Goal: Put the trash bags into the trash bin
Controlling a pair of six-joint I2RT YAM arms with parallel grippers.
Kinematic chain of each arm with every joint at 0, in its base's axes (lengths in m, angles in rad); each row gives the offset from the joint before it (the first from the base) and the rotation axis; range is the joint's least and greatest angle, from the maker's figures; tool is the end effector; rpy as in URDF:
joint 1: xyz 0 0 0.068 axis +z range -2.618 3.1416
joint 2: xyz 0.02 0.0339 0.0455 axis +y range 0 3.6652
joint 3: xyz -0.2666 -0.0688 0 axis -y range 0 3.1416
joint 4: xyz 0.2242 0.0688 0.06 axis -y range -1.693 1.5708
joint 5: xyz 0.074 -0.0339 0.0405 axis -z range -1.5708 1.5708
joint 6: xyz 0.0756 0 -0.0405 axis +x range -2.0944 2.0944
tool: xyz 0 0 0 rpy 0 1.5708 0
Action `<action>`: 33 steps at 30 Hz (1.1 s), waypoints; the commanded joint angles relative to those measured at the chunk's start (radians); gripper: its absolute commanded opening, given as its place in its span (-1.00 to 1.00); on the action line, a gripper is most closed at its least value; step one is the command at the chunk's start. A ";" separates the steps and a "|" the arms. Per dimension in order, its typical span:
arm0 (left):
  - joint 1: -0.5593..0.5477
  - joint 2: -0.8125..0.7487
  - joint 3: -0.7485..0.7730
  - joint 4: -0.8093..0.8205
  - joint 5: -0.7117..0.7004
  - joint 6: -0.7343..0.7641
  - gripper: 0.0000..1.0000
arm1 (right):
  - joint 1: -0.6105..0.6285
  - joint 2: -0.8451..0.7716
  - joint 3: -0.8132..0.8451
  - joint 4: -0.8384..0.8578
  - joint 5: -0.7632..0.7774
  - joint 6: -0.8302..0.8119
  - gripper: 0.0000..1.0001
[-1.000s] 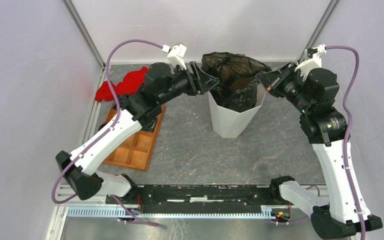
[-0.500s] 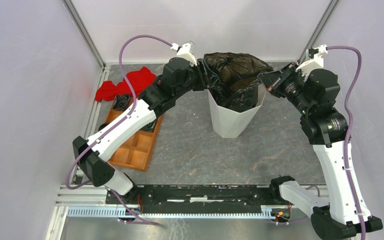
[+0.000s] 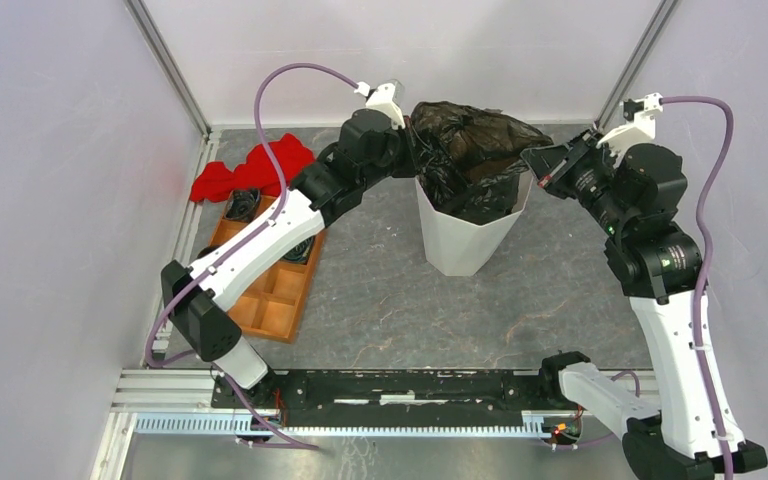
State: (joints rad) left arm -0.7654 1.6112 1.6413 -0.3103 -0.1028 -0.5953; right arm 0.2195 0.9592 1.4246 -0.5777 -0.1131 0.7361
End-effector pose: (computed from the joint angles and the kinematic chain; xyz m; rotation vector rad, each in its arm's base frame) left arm 0.2913 -0.2691 0.4053 0.0897 1.9351 -0.8393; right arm 0.1821 0.0494 0.4693 0.3607 1.7111 0.8054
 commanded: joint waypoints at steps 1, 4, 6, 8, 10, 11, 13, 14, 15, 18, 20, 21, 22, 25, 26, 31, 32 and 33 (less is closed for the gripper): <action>0.001 -0.033 0.083 -0.026 0.064 0.040 -0.96 | -0.004 -0.035 0.029 -0.043 0.099 -0.088 -1.00; 0.012 -0.095 0.053 -0.046 0.132 0.000 -0.96 | -0.004 -0.072 0.030 -0.078 0.178 -0.173 -1.00; 0.023 -0.148 0.001 -0.038 0.166 -0.030 -0.96 | -0.004 -0.095 0.010 -0.086 0.209 -0.239 -1.00; 0.044 -0.205 -0.050 -0.030 0.210 -0.065 -0.96 | -0.004 -0.120 -0.020 -0.087 0.222 -0.312 -0.99; 0.068 -0.250 -0.102 -0.022 0.268 -0.106 -0.96 | -0.004 -0.141 -0.051 -0.072 0.195 -0.399 -1.00; 0.079 -0.272 -0.127 -0.021 0.285 -0.117 -0.96 | -0.004 -0.149 -0.061 -0.072 0.190 -0.435 -1.00; 0.095 -0.311 -0.175 -0.034 0.298 -0.128 -0.96 | -0.003 -0.159 -0.076 -0.072 0.196 -0.499 -1.00; 0.104 -0.328 -0.190 -0.044 0.295 -0.130 -0.96 | -0.005 -0.159 -0.079 -0.079 0.208 -0.535 -1.00; 0.116 -0.349 -0.216 -0.053 0.290 -0.131 -0.96 | -0.004 -0.157 -0.076 -0.092 0.234 -0.559 -1.00; 0.165 -0.393 -0.262 -0.066 0.304 -0.138 -0.96 | -0.005 -0.136 -0.061 -0.128 0.355 -0.619 -1.00; 0.189 -0.401 -0.273 -0.070 0.327 -0.137 -0.96 | -0.004 -0.124 -0.061 -0.129 0.403 -0.646 -1.00; 0.195 -0.399 -0.274 -0.071 0.339 -0.136 -0.96 | -0.005 -0.118 -0.066 -0.125 0.417 -0.661 -1.00; 0.196 -0.395 -0.273 -0.071 0.351 -0.133 -0.96 | -0.004 -0.112 -0.076 -0.123 0.432 -0.672 -1.00; 0.196 -0.377 -0.275 -0.076 0.396 -0.123 -0.96 | -0.003 -0.106 -0.115 -0.131 0.449 -0.678 -0.99; 0.196 -0.376 -0.281 -0.080 0.405 -0.115 -0.96 | -0.004 -0.114 -0.135 -0.128 0.431 -0.674 -1.00; 0.196 -0.413 -0.373 -0.013 0.521 -0.104 -0.96 | -0.003 -0.156 -0.242 -0.097 0.231 -0.670 -0.85; 0.196 -0.420 -0.398 0.018 0.560 -0.113 -0.96 | -0.003 -0.161 -0.253 -0.097 0.203 -0.671 -0.84; 0.196 -0.427 -0.426 0.042 0.592 -0.120 -0.96 | -0.004 -0.165 -0.254 -0.098 0.187 -0.673 -0.82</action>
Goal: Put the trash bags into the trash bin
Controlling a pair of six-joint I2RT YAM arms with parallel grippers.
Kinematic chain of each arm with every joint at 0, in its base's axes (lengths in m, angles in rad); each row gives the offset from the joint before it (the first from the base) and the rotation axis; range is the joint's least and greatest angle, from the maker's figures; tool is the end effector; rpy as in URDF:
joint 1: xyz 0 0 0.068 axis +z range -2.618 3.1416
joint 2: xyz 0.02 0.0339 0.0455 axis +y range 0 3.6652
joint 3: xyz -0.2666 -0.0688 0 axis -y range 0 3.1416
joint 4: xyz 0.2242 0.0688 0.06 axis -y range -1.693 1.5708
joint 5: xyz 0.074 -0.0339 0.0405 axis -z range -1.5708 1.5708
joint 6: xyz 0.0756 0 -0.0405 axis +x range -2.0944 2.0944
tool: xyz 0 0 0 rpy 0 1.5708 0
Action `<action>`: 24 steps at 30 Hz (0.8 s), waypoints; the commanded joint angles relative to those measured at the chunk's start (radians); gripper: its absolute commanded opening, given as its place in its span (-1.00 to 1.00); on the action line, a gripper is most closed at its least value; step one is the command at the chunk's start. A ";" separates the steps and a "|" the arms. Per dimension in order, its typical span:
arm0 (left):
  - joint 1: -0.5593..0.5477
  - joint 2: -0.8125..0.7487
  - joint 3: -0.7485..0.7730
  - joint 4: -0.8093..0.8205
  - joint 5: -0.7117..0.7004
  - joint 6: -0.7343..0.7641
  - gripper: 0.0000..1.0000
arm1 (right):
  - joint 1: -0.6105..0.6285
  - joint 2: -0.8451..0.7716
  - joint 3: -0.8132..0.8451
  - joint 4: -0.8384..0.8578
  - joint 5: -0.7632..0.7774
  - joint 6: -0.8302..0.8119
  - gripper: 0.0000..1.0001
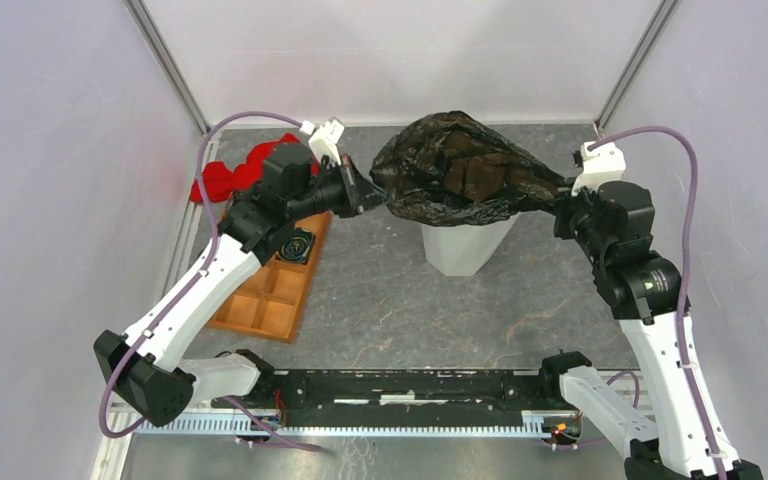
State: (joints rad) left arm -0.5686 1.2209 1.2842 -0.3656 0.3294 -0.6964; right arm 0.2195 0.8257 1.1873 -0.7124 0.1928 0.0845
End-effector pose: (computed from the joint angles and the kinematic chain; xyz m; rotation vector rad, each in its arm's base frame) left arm 0.2291 -0.1754 0.3947 0.1173 2.0280 -1.1472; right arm 0.1660 0.0222 0.3940 0.0000 1.9149 0.0196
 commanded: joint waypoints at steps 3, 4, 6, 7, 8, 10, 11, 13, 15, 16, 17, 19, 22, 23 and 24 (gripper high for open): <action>-0.001 -0.046 -0.101 0.143 0.214 -0.035 -0.96 | -0.004 -0.033 0.014 0.030 -0.163 -0.020 -0.77; -0.001 -0.047 -0.107 0.160 0.222 -0.045 -0.96 | -0.003 -0.027 0.030 0.031 -0.182 -0.015 -0.75; -0.002 -0.038 -0.117 0.223 0.255 -0.088 -0.96 | -0.003 -0.011 0.067 0.046 -0.256 0.002 -0.68; -0.003 -0.033 -0.120 0.270 0.275 -0.116 -0.96 | -0.003 -0.001 0.078 0.067 -0.298 0.017 -0.66; -0.004 -0.025 -0.118 0.315 0.291 -0.142 -0.96 | -0.004 0.008 0.086 0.087 -0.338 0.030 -0.62; -0.006 -0.008 -0.101 0.402 0.295 -0.188 -0.96 | -0.004 0.035 0.094 0.140 -0.417 0.070 -0.55; -0.007 0.005 -0.088 0.424 0.287 -0.208 -0.96 | -0.004 0.055 0.100 0.152 -0.434 0.084 -0.54; -0.010 0.043 -0.057 0.456 0.276 -0.239 -0.96 | -0.003 0.082 0.096 0.174 -0.441 0.090 -0.53; -0.020 0.086 -0.026 0.461 0.275 -0.248 -0.96 | -0.003 0.107 0.088 0.162 -0.394 0.063 -0.43; -0.024 0.106 -0.015 0.455 0.275 -0.251 -0.96 | -0.004 0.117 0.095 0.138 -0.364 0.037 -0.36; -0.027 0.121 -0.007 0.455 0.286 -0.254 -0.96 | -0.003 0.124 0.109 0.108 -0.332 0.007 -0.26; -0.032 0.135 -0.007 0.460 0.296 -0.258 -0.96 | -0.005 0.119 0.133 0.080 -0.290 -0.039 0.04; -0.040 0.142 -0.003 0.459 0.295 -0.252 -0.96 | -0.003 0.100 0.171 0.084 -0.293 -0.112 0.48; -0.043 0.144 0.002 0.459 0.299 -0.249 -0.96 | -0.002 0.099 0.190 0.086 -0.297 -0.130 0.59; -0.047 0.145 0.006 0.460 0.297 -0.245 -0.96 | -0.003 0.102 0.205 0.092 -0.292 -0.146 0.72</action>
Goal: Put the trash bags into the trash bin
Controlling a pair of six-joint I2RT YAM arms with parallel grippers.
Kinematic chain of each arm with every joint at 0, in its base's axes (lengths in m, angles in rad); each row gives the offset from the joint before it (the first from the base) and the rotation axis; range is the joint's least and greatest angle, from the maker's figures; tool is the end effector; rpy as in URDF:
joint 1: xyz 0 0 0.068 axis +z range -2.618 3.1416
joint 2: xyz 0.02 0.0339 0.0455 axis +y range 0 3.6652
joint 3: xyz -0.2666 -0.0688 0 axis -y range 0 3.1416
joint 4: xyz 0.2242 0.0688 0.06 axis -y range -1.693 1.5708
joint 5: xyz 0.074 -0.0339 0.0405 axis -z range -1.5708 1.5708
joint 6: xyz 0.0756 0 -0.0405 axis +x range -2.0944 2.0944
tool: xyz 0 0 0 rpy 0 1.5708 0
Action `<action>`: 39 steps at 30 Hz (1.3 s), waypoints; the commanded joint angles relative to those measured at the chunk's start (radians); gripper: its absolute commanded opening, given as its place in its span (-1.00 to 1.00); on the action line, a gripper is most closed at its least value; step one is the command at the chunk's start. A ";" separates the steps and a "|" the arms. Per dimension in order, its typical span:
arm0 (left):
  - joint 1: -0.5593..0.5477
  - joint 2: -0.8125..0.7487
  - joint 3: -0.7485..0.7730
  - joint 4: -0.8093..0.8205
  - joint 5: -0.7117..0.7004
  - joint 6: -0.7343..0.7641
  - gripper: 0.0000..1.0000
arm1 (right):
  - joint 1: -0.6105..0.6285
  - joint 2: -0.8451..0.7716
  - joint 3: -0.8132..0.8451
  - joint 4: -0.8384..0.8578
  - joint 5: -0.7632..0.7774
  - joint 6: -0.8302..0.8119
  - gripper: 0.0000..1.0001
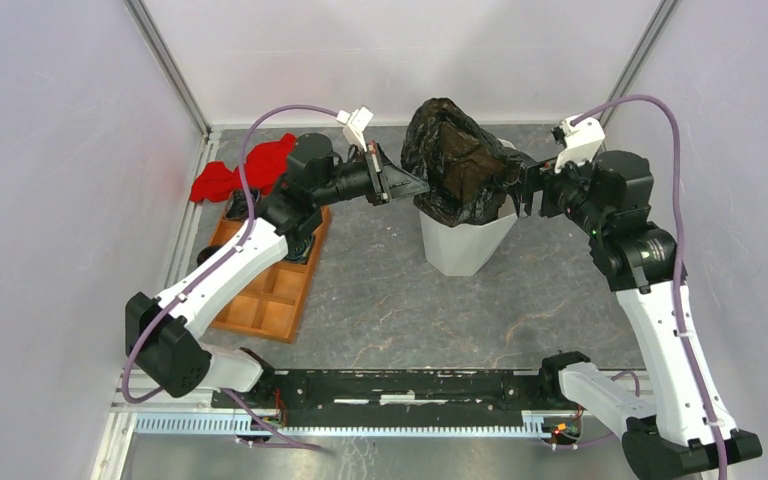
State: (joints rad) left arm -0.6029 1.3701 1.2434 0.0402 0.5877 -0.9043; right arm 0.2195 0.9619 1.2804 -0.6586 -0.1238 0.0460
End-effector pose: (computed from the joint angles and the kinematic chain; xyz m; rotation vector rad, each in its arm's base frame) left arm 0.2507 -0.2235 0.3941 0.2297 1.9050 -1.5682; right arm 0.1953 0.0531 0.4097 -0.2498 1.9030 0.2972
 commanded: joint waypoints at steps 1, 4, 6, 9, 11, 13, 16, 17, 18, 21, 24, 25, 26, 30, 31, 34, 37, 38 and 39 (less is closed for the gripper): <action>-0.017 -0.001 0.053 0.055 0.030 -0.035 -0.96 | -0.003 -0.029 0.127 0.047 0.029 -0.126 0.83; -0.030 0.035 0.083 0.070 0.012 -0.066 -0.96 | -0.002 0.040 0.233 0.048 0.035 -0.172 0.96; -0.038 0.080 0.124 0.098 0.031 -0.112 -0.96 | 0.000 0.100 0.278 0.072 -0.018 -0.182 0.96; -0.054 0.131 0.176 0.125 0.059 -0.150 -0.96 | 0.001 0.161 0.287 0.123 -0.109 -0.165 0.96; -0.057 0.139 0.176 0.125 0.056 -0.156 -0.96 | 0.000 0.177 0.246 0.184 -0.140 -0.158 0.96; -0.055 0.132 0.162 0.100 0.056 -0.138 -0.96 | 0.001 0.192 0.203 0.233 -0.184 -0.162 0.96; -0.055 0.097 0.112 0.043 0.051 -0.095 -0.96 | 0.003 0.222 0.176 0.291 -0.225 -0.177 0.96; -0.054 0.071 0.091 0.023 0.046 -0.077 -0.96 | 0.003 0.237 0.172 0.311 -0.224 -0.185 0.96; -0.054 0.050 0.071 0.007 0.032 -0.058 -0.96 | 0.003 0.255 0.170 0.330 -0.218 -0.195 0.96; -0.053 0.006 0.036 -0.057 -0.010 -0.002 -0.96 | 0.002 0.335 0.195 0.341 -0.207 -0.199 0.94; -0.048 0.007 0.069 -0.147 -0.019 0.049 -0.90 | 0.005 0.391 0.234 0.327 -0.185 -0.138 0.28; -0.046 0.010 0.097 -0.199 -0.034 0.091 -0.86 | 0.004 0.394 0.234 0.326 -0.191 -0.120 0.07; -0.046 0.006 0.135 -0.275 -0.085 0.141 -0.73 | 0.004 0.389 0.227 0.327 -0.202 -0.103 -0.11; -0.046 -0.057 0.216 -0.443 -0.369 0.280 0.06 | 0.003 0.323 0.185 0.326 -0.187 -0.007 -0.79; -0.046 -0.072 0.228 -0.456 -0.420 0.303 0.26 | 0.004 0.307 0.175 0.327 -0.204 0.008 -0.94; -0.047 -0.085 0.280 -0.463 -0.495 0.349 0.79 | 0.003 0.290 0.179 0.313 -0.240 0.029 -1.00; -0.052 -0.048 0.360 -0.480 -0.555 0.384 1.00 | 0.004 0.308 0.217 0.270 -0.261 0.027 -1.00; -0.053 -0.030 0.384 -0.483 -0.575 0.393 1.00 | 0.003 0.315 0.227 0.255 -0.258 0.027 -1.00; -0.056 -0.010 0.406 -0.481 -0.583 0.406 1.00 | 0.003 0.322 0.237 0.241 -0.258 0.027 -1.00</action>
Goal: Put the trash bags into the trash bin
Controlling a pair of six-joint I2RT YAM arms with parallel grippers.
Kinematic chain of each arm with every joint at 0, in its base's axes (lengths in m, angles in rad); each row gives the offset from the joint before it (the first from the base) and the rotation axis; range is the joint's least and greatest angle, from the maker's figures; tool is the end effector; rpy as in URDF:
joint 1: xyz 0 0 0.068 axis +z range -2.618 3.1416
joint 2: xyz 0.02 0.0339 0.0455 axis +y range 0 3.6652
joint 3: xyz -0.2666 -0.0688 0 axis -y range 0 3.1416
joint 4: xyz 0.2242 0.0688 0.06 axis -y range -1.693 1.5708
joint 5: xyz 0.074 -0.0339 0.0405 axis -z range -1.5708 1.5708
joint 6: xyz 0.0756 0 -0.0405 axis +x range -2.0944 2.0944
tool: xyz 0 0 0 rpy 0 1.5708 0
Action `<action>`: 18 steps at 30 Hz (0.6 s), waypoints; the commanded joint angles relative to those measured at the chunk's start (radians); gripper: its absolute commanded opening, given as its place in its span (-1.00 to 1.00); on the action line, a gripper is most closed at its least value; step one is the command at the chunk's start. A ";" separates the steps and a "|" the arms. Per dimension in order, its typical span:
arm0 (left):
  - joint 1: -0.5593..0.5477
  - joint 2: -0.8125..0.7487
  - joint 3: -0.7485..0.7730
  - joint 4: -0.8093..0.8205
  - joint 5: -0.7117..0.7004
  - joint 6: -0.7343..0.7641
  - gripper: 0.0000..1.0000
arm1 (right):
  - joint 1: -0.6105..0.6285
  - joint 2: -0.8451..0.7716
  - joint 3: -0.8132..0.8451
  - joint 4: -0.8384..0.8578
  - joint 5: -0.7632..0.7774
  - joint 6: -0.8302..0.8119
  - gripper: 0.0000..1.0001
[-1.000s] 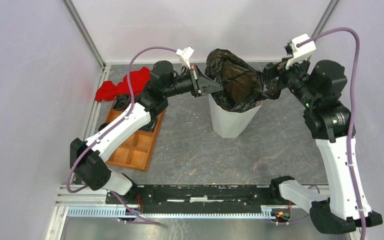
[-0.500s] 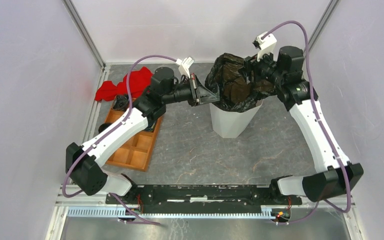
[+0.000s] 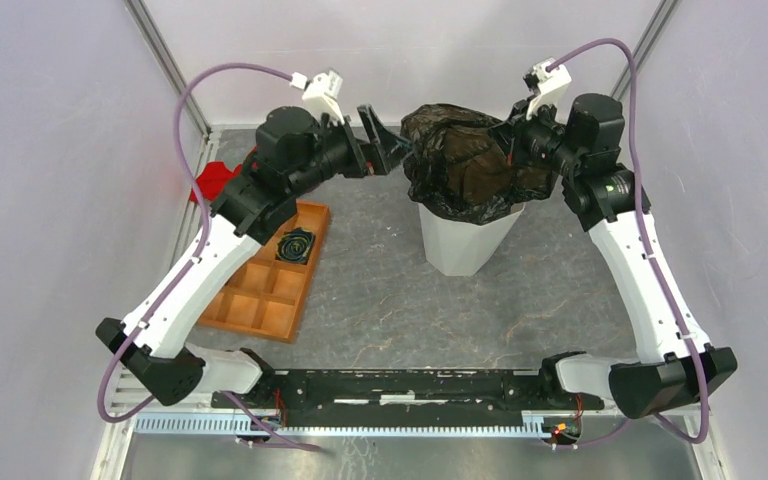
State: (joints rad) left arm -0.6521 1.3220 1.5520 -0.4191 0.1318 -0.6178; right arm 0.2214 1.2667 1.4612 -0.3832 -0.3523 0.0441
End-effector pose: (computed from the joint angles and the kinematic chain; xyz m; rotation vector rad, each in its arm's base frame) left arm 0.2366 -0.1931 0.4534 0.1344 1.8727 -1.0190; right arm 0.2781 0.0893 0.4429 -0.4129 1.7260 0.5020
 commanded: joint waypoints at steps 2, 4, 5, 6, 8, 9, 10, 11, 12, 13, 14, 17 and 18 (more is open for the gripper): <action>-0.008 0.098 0.158 -0.049 -0.129 0.140 1.00 | 0.002 0.026 0.063 -0.055 -0.033 0.032 -1.00; -0.014 0.159 0.231 -0.103 -0.129 0.147 1.00 | 0.002 0.022 0.057 -0.063 -0.024 0.033 -0.99; -0.017 0.180 0.251 -0.117 -0.129 0.149 1.00 | 0.001 0.022 0.056 -0.068 -0.013 0.031 -1.00; -0.021 0.191 0.258 -0.123 -0.129 0.151 1.00 | 0.001 0.019 0.056 -0.076 -0.002 0.026 -1.00; -0.031 0.200 0.248 -0.120 -0.142 0.155 0.89 | 0.001 0.022 0.057 -0.096 0.021 0.019 -1.00; -0.037 0.201 0.242 -0.116 -0.156 0.159 0.81 | 0.001 0.023 0.057 -0.102 0.029 0.017 -1.00; -0.039 0.203 0.232 -0.111 -0.157 0.163 0.68 | 0.002 0.025 0.054 -0.107 0.035 0.016 -1.00; -0.041 0.207 0.228 -0.106 -0.151 0.164 0.59 | 0.001 0.027 0.047 -0.108 0.035 0.017 -1.00; -0.043 0.215 0.227 -0.104 -0.139 0.164 0.45 | 0.002 0.029 0.037 -0.106 0.031 0.018 -0.99; -0.043 0.228 0.230 -0.104 -0.137 0.164 0.29 | 0.001 0.029 0.024 -0.103 0.025 0.021 -1.00; -0.044 0.237 0.232 -0.103 -0.119 0.164 0.11 | 0.002 0.029 0.012 -0.102 0.022 0.023 -1.00; -0.044 0.263 0.231 -0.104 -0.098 0.164 -0.39 | 0.001 0.025 -0.044 -0.089 0.025 0.024 -1.00; -0.044 0.273 0.231 -0.105 -0.087 0.163 -0.50 | 0.002 0.026 -0.057 -0.081 0.031 0.020 -0.99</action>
State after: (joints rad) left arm -0.6937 1.5692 1.7721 -0.5419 0.0109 -0.4961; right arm 0.2222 1.2907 1.4559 -0.4816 -0.3363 0.0601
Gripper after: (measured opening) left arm 0.335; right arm 0.007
